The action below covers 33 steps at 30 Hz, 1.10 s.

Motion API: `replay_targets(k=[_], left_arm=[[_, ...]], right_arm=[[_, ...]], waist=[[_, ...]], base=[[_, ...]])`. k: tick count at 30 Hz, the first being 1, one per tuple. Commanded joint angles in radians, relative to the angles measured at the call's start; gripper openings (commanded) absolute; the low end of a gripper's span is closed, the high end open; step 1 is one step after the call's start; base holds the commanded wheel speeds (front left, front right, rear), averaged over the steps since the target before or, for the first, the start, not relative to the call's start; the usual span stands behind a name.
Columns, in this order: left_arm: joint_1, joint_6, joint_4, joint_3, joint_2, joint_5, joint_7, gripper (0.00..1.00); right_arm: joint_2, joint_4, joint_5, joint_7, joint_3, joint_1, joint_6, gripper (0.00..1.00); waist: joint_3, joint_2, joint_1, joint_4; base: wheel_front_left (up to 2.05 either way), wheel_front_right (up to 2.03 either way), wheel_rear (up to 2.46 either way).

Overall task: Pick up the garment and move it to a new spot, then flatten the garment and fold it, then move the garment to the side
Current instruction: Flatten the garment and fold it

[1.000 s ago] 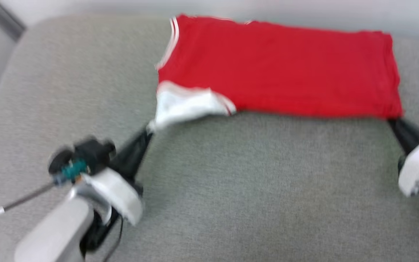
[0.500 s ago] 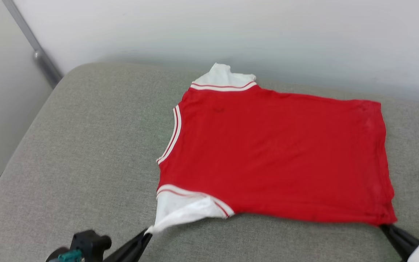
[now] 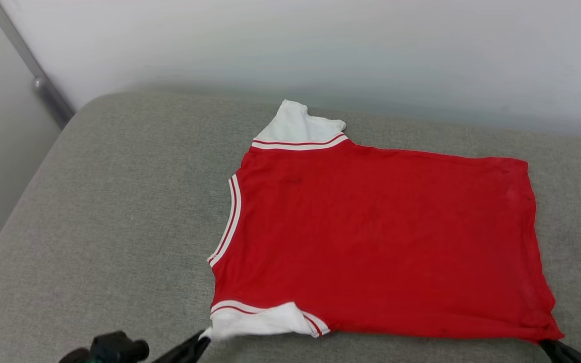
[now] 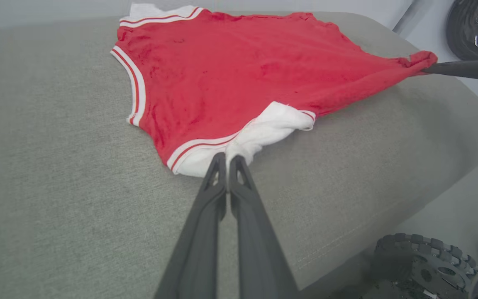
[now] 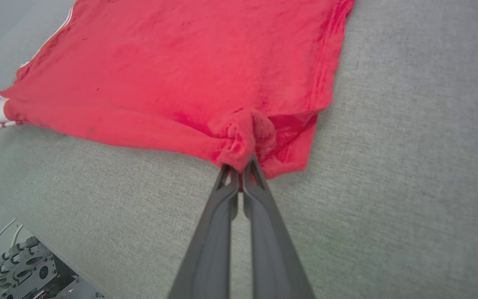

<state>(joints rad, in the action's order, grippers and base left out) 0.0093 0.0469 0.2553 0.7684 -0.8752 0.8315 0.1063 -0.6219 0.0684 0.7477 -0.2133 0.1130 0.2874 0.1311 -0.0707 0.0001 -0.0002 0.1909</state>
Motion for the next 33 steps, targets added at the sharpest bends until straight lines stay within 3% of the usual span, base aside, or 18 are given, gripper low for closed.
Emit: replay_targets(k=[1, 8, 15, 24, 33], left_arm=[[-0.024, -0.007, 0.008, -0.011, -0.001, -0.003, 0.008, 0.00], [-0.154, -0.017, 0.016, -0.076, 0.008, -0.020, 0.013, 0.00], [-0.288, -0.051, -0.030, -0.112, 0.017, -0.022, -0.017, 0.00], [-0.456, -0.115, -0.165, -0.111, 0.071, -0.030, -0.054, 0.00], [-0.574, -0.110, -0.330, -0.088, 0.143, -0.096, -0.047, 0.00]], right_arm=[[0.008, 0.014, -0.005, -0.010, -0.005, -0.003, -0.001, 0.00], [0.007, 0.070, -0.017, -0.092, -0.026, -0.106, -0.001, 0.00], [0.002, 0.051, -0.070, -0.197, -0.012, -0.252, -0.001, 0.00], [0.007, -0.034, -0.138, -0.283, 0.037, -0.418, -0.001, 0.00], [0.022, -0.079, -0.173, -0.307, 0.073, -0.496, -0.001, 0.00]], waist=[[-0.007, -0.0001, 0.0002, -0.005], [-0.065, -0.0001, 0.0002, -0.030], [-0.160, -0.0001, 0.0002, -0.054], [-0.263, -0.0001, 0.0002, -0.059], [-0.308, -0.0001, 0.0002, -0.065]], base=[[0.00, 0.00, 0.00], [0.00, 0.00, 0.00], [0.00, 0.00, 0.00], [0.00, 0.00, 0.00], [0.00, 0.00, 0.00]])
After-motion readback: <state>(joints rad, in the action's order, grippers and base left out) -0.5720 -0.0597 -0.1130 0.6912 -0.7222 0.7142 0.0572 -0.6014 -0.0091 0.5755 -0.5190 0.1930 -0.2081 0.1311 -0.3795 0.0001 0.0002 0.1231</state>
